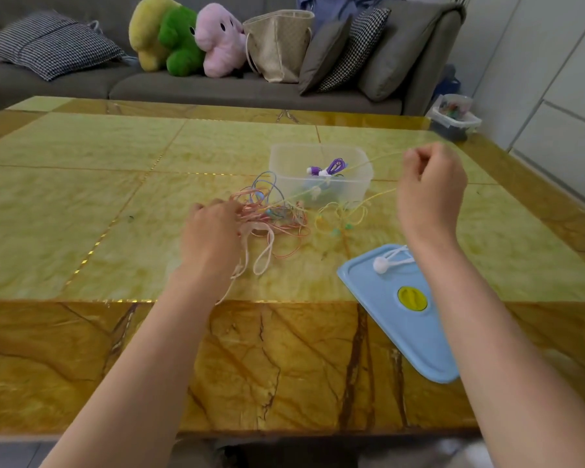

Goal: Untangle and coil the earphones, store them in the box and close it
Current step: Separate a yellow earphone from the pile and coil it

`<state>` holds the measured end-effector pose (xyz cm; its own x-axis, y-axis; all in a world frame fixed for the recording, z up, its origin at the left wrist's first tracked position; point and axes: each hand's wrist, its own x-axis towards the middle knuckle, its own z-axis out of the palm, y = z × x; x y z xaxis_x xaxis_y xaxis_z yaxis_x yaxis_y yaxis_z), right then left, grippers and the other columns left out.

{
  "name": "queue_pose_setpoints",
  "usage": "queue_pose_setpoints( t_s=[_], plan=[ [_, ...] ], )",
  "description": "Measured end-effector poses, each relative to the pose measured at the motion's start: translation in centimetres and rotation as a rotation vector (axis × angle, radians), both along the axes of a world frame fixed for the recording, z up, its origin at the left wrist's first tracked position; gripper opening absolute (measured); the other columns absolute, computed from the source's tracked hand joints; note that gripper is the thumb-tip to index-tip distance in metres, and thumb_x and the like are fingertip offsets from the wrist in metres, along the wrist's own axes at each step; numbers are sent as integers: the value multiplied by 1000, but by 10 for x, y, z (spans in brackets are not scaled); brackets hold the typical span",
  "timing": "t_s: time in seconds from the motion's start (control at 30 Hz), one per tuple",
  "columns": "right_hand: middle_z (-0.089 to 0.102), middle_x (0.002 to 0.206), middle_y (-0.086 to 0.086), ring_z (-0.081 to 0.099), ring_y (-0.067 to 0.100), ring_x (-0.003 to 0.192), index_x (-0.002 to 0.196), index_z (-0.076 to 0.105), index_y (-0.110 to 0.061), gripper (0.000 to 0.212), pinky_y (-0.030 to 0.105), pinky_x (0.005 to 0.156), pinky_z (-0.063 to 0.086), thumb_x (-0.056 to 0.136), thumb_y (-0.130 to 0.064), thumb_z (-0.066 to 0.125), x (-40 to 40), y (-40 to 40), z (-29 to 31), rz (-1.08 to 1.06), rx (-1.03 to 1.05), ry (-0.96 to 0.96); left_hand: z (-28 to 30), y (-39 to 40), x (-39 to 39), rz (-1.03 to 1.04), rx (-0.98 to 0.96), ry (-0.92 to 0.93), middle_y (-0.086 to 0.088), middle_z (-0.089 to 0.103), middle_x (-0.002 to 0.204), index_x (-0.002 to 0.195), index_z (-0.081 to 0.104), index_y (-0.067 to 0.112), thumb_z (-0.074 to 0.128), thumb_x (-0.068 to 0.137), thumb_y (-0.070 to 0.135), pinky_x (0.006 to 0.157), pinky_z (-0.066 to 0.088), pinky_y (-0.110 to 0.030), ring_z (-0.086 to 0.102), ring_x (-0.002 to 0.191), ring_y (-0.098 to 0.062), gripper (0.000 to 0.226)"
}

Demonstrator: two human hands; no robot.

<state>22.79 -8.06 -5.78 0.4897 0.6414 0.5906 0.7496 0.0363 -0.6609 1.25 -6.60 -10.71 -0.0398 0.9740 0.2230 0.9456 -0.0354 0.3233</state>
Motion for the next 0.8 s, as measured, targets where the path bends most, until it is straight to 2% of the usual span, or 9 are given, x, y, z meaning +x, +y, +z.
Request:
queue_pose_setpoints(
  t_s=[0.1, 0.2, 0.27, 0.43, 0.53, 0.6, 0.67, 0.73, 0.8],
  plan=[
    [61, 106, 15, 53, 30, 95, 99, 59, -1, 23, 26, 70, 28, 97, -17, 42, 7, 0, 0, 22, -162, -43, 0, 0, -7, 27, -126, 72, -8, 55, 128, 133, 49, 24, 56, 87, 3, 93, 36, -36, 44, 119, -32, 50],
    [64, 98, 16, 57, 34, 90, 92, 63, -4, 19, 31, 66, 37, 91, -16, 50, 5, 2, -17, 130, -580, -229, 9, -3, 1, -92, -145, -97, -10, 51, 130, 132, 49, 24, 59, 85, 9, 99, 37, -41, 43, 121, -33, 50],
    [59, 110, 13, 56, 32, 96, 101, 61, -8, 17, 31, 68, 37, 89, -17, 53, 1, 3, -22, 163, -709, -317, 18, -7, 9, -180, -95, -182, -9, 49, 130, 127, 52, 23, 61, 82, 12, 102, 34, -43, 41, 121, -33, 48],
    [50, 125, 10, 51, 28, 110, 126, 53, -15, 37, 32, 77, 38, 90, -22, 56, -12, 1, -15, 231, -560, -304, 24, -13, 25, -318, -6, -271, -8, 52, 123, 121, 57, 14, 56, 85, 6, 91, 39, -35, 49, 112, -27, 37],
    [44, 134, 2, 52, 23, 111, 137, 42, -22, 52, 29, 77, 38, 88, -25, 60, -23, -5, -12, 353, -472, -380, 10, -13, 36, -386, -73, -164, -7, 46, 135, 137, 43, 13, 54, 85, 3, 95, 35, -32, 45, 122, -26, 54],
    [43, 140, -1, 48, 22, 120, 141, 35, -24, 61, 31, 87, 41, 87, -28, 62, -34, -7, -17, 489, -507, -423, 4, -11, 40, -371, -106, -168, -9, 42, 137, 140, 36, 13, 52, 86, 3, 94, 35, -32, 46, 122, -27, 57],
    [55, 129, 2, 52, 24, 117, 135, 41, -23, 55, 34, 90, 44, 86, -31, 63, -44, -7, -30, 579, -656, -426, 1, -9, 42, -302, -91, -216, -12, 43, 133, 137, 38, 9, 50, 87, 2, 93, 36, -36, 48, 118, -30, 52],
    [62, 110, 6, 58, 29, 103, 119, 54, -17, 34, 34, 80, 46, 88, -29, 59, -49, -5, -44, 560, -788, -496, 1, -8, 40, -239, -88, -242, -13, 47, 128, 130, 42, 7, 50, 87, 3, 93, 38, -38, 49, 114, -31, 45],
    [65, 98, 10, 60, 31, 93, 102, 63, -11, 20, 33, 72, 47, 91, -23, 52, -47, -1, -45, 483, -740, -521, 1, -7, 39, -229, -121, -231, -12, 52, 125, 127, 44, 8, 49, 87, 4, 93, 40, -40, 51, 112, -30, 41]
  ],
)
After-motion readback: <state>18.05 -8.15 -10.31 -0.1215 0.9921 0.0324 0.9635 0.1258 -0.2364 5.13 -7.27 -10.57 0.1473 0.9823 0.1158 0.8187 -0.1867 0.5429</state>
